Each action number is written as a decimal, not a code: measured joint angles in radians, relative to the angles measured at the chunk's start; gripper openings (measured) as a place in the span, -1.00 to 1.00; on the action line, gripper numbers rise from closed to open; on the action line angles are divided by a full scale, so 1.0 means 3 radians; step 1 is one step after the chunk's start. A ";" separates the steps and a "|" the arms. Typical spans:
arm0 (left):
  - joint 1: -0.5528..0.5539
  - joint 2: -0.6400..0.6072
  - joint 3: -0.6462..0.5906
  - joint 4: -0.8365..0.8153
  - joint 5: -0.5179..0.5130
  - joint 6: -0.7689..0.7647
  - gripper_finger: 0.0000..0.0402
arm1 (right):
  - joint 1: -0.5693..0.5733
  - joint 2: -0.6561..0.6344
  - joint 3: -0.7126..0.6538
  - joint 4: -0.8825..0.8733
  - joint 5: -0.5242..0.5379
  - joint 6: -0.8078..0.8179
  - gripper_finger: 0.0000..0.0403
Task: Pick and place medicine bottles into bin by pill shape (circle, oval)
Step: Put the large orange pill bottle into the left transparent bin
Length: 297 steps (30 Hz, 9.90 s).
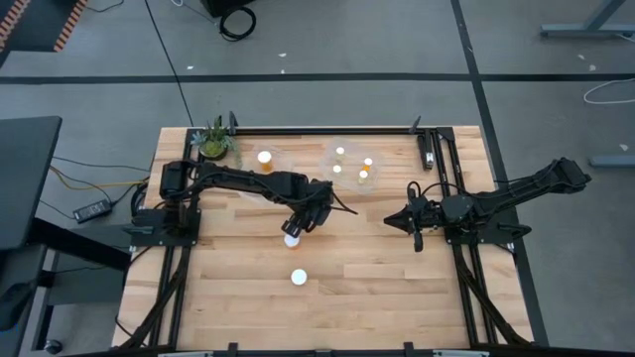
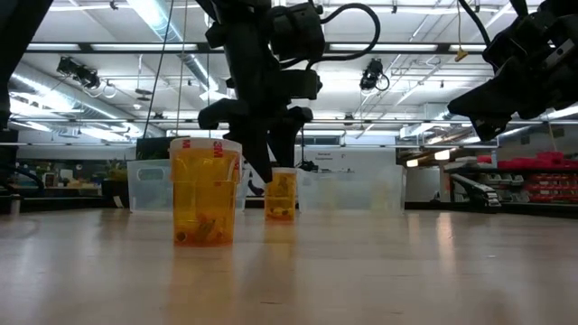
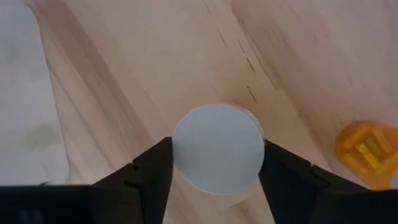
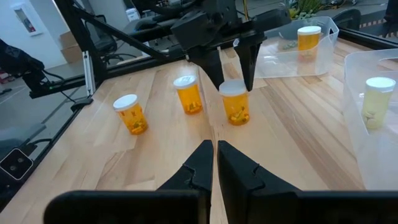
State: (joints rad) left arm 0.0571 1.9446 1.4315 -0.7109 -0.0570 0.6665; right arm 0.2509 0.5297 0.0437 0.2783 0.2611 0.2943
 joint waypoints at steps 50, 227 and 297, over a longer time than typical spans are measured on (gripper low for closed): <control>0.1337 -0.0743 0.0139 -0.0791 -0.0096 -0.0202 0.10 | 0.0001 0.0001 0.0000 -0.0044 0.0000 0.0000 -0.85; -0.0759 -0.0619 -0.0735 0.0024 -0.0060 -0.1373 0.85 | 0.0000 0.0003 0.0004 -0.0148 0.0000 0.0000 -0.85; -0.0337 -0.0769 -0.0964 0.0015 -0.0061 -0.0971 0.10 | 0.0001 0.0001 0.0001 -0.0237 0.0000 0.0000 -0.85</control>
State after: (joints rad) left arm -0.0439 1.7138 1.1423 -0.7065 -0.0753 0.3753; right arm 0.2512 0.5301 0.0441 0.2073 0.2611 0.2943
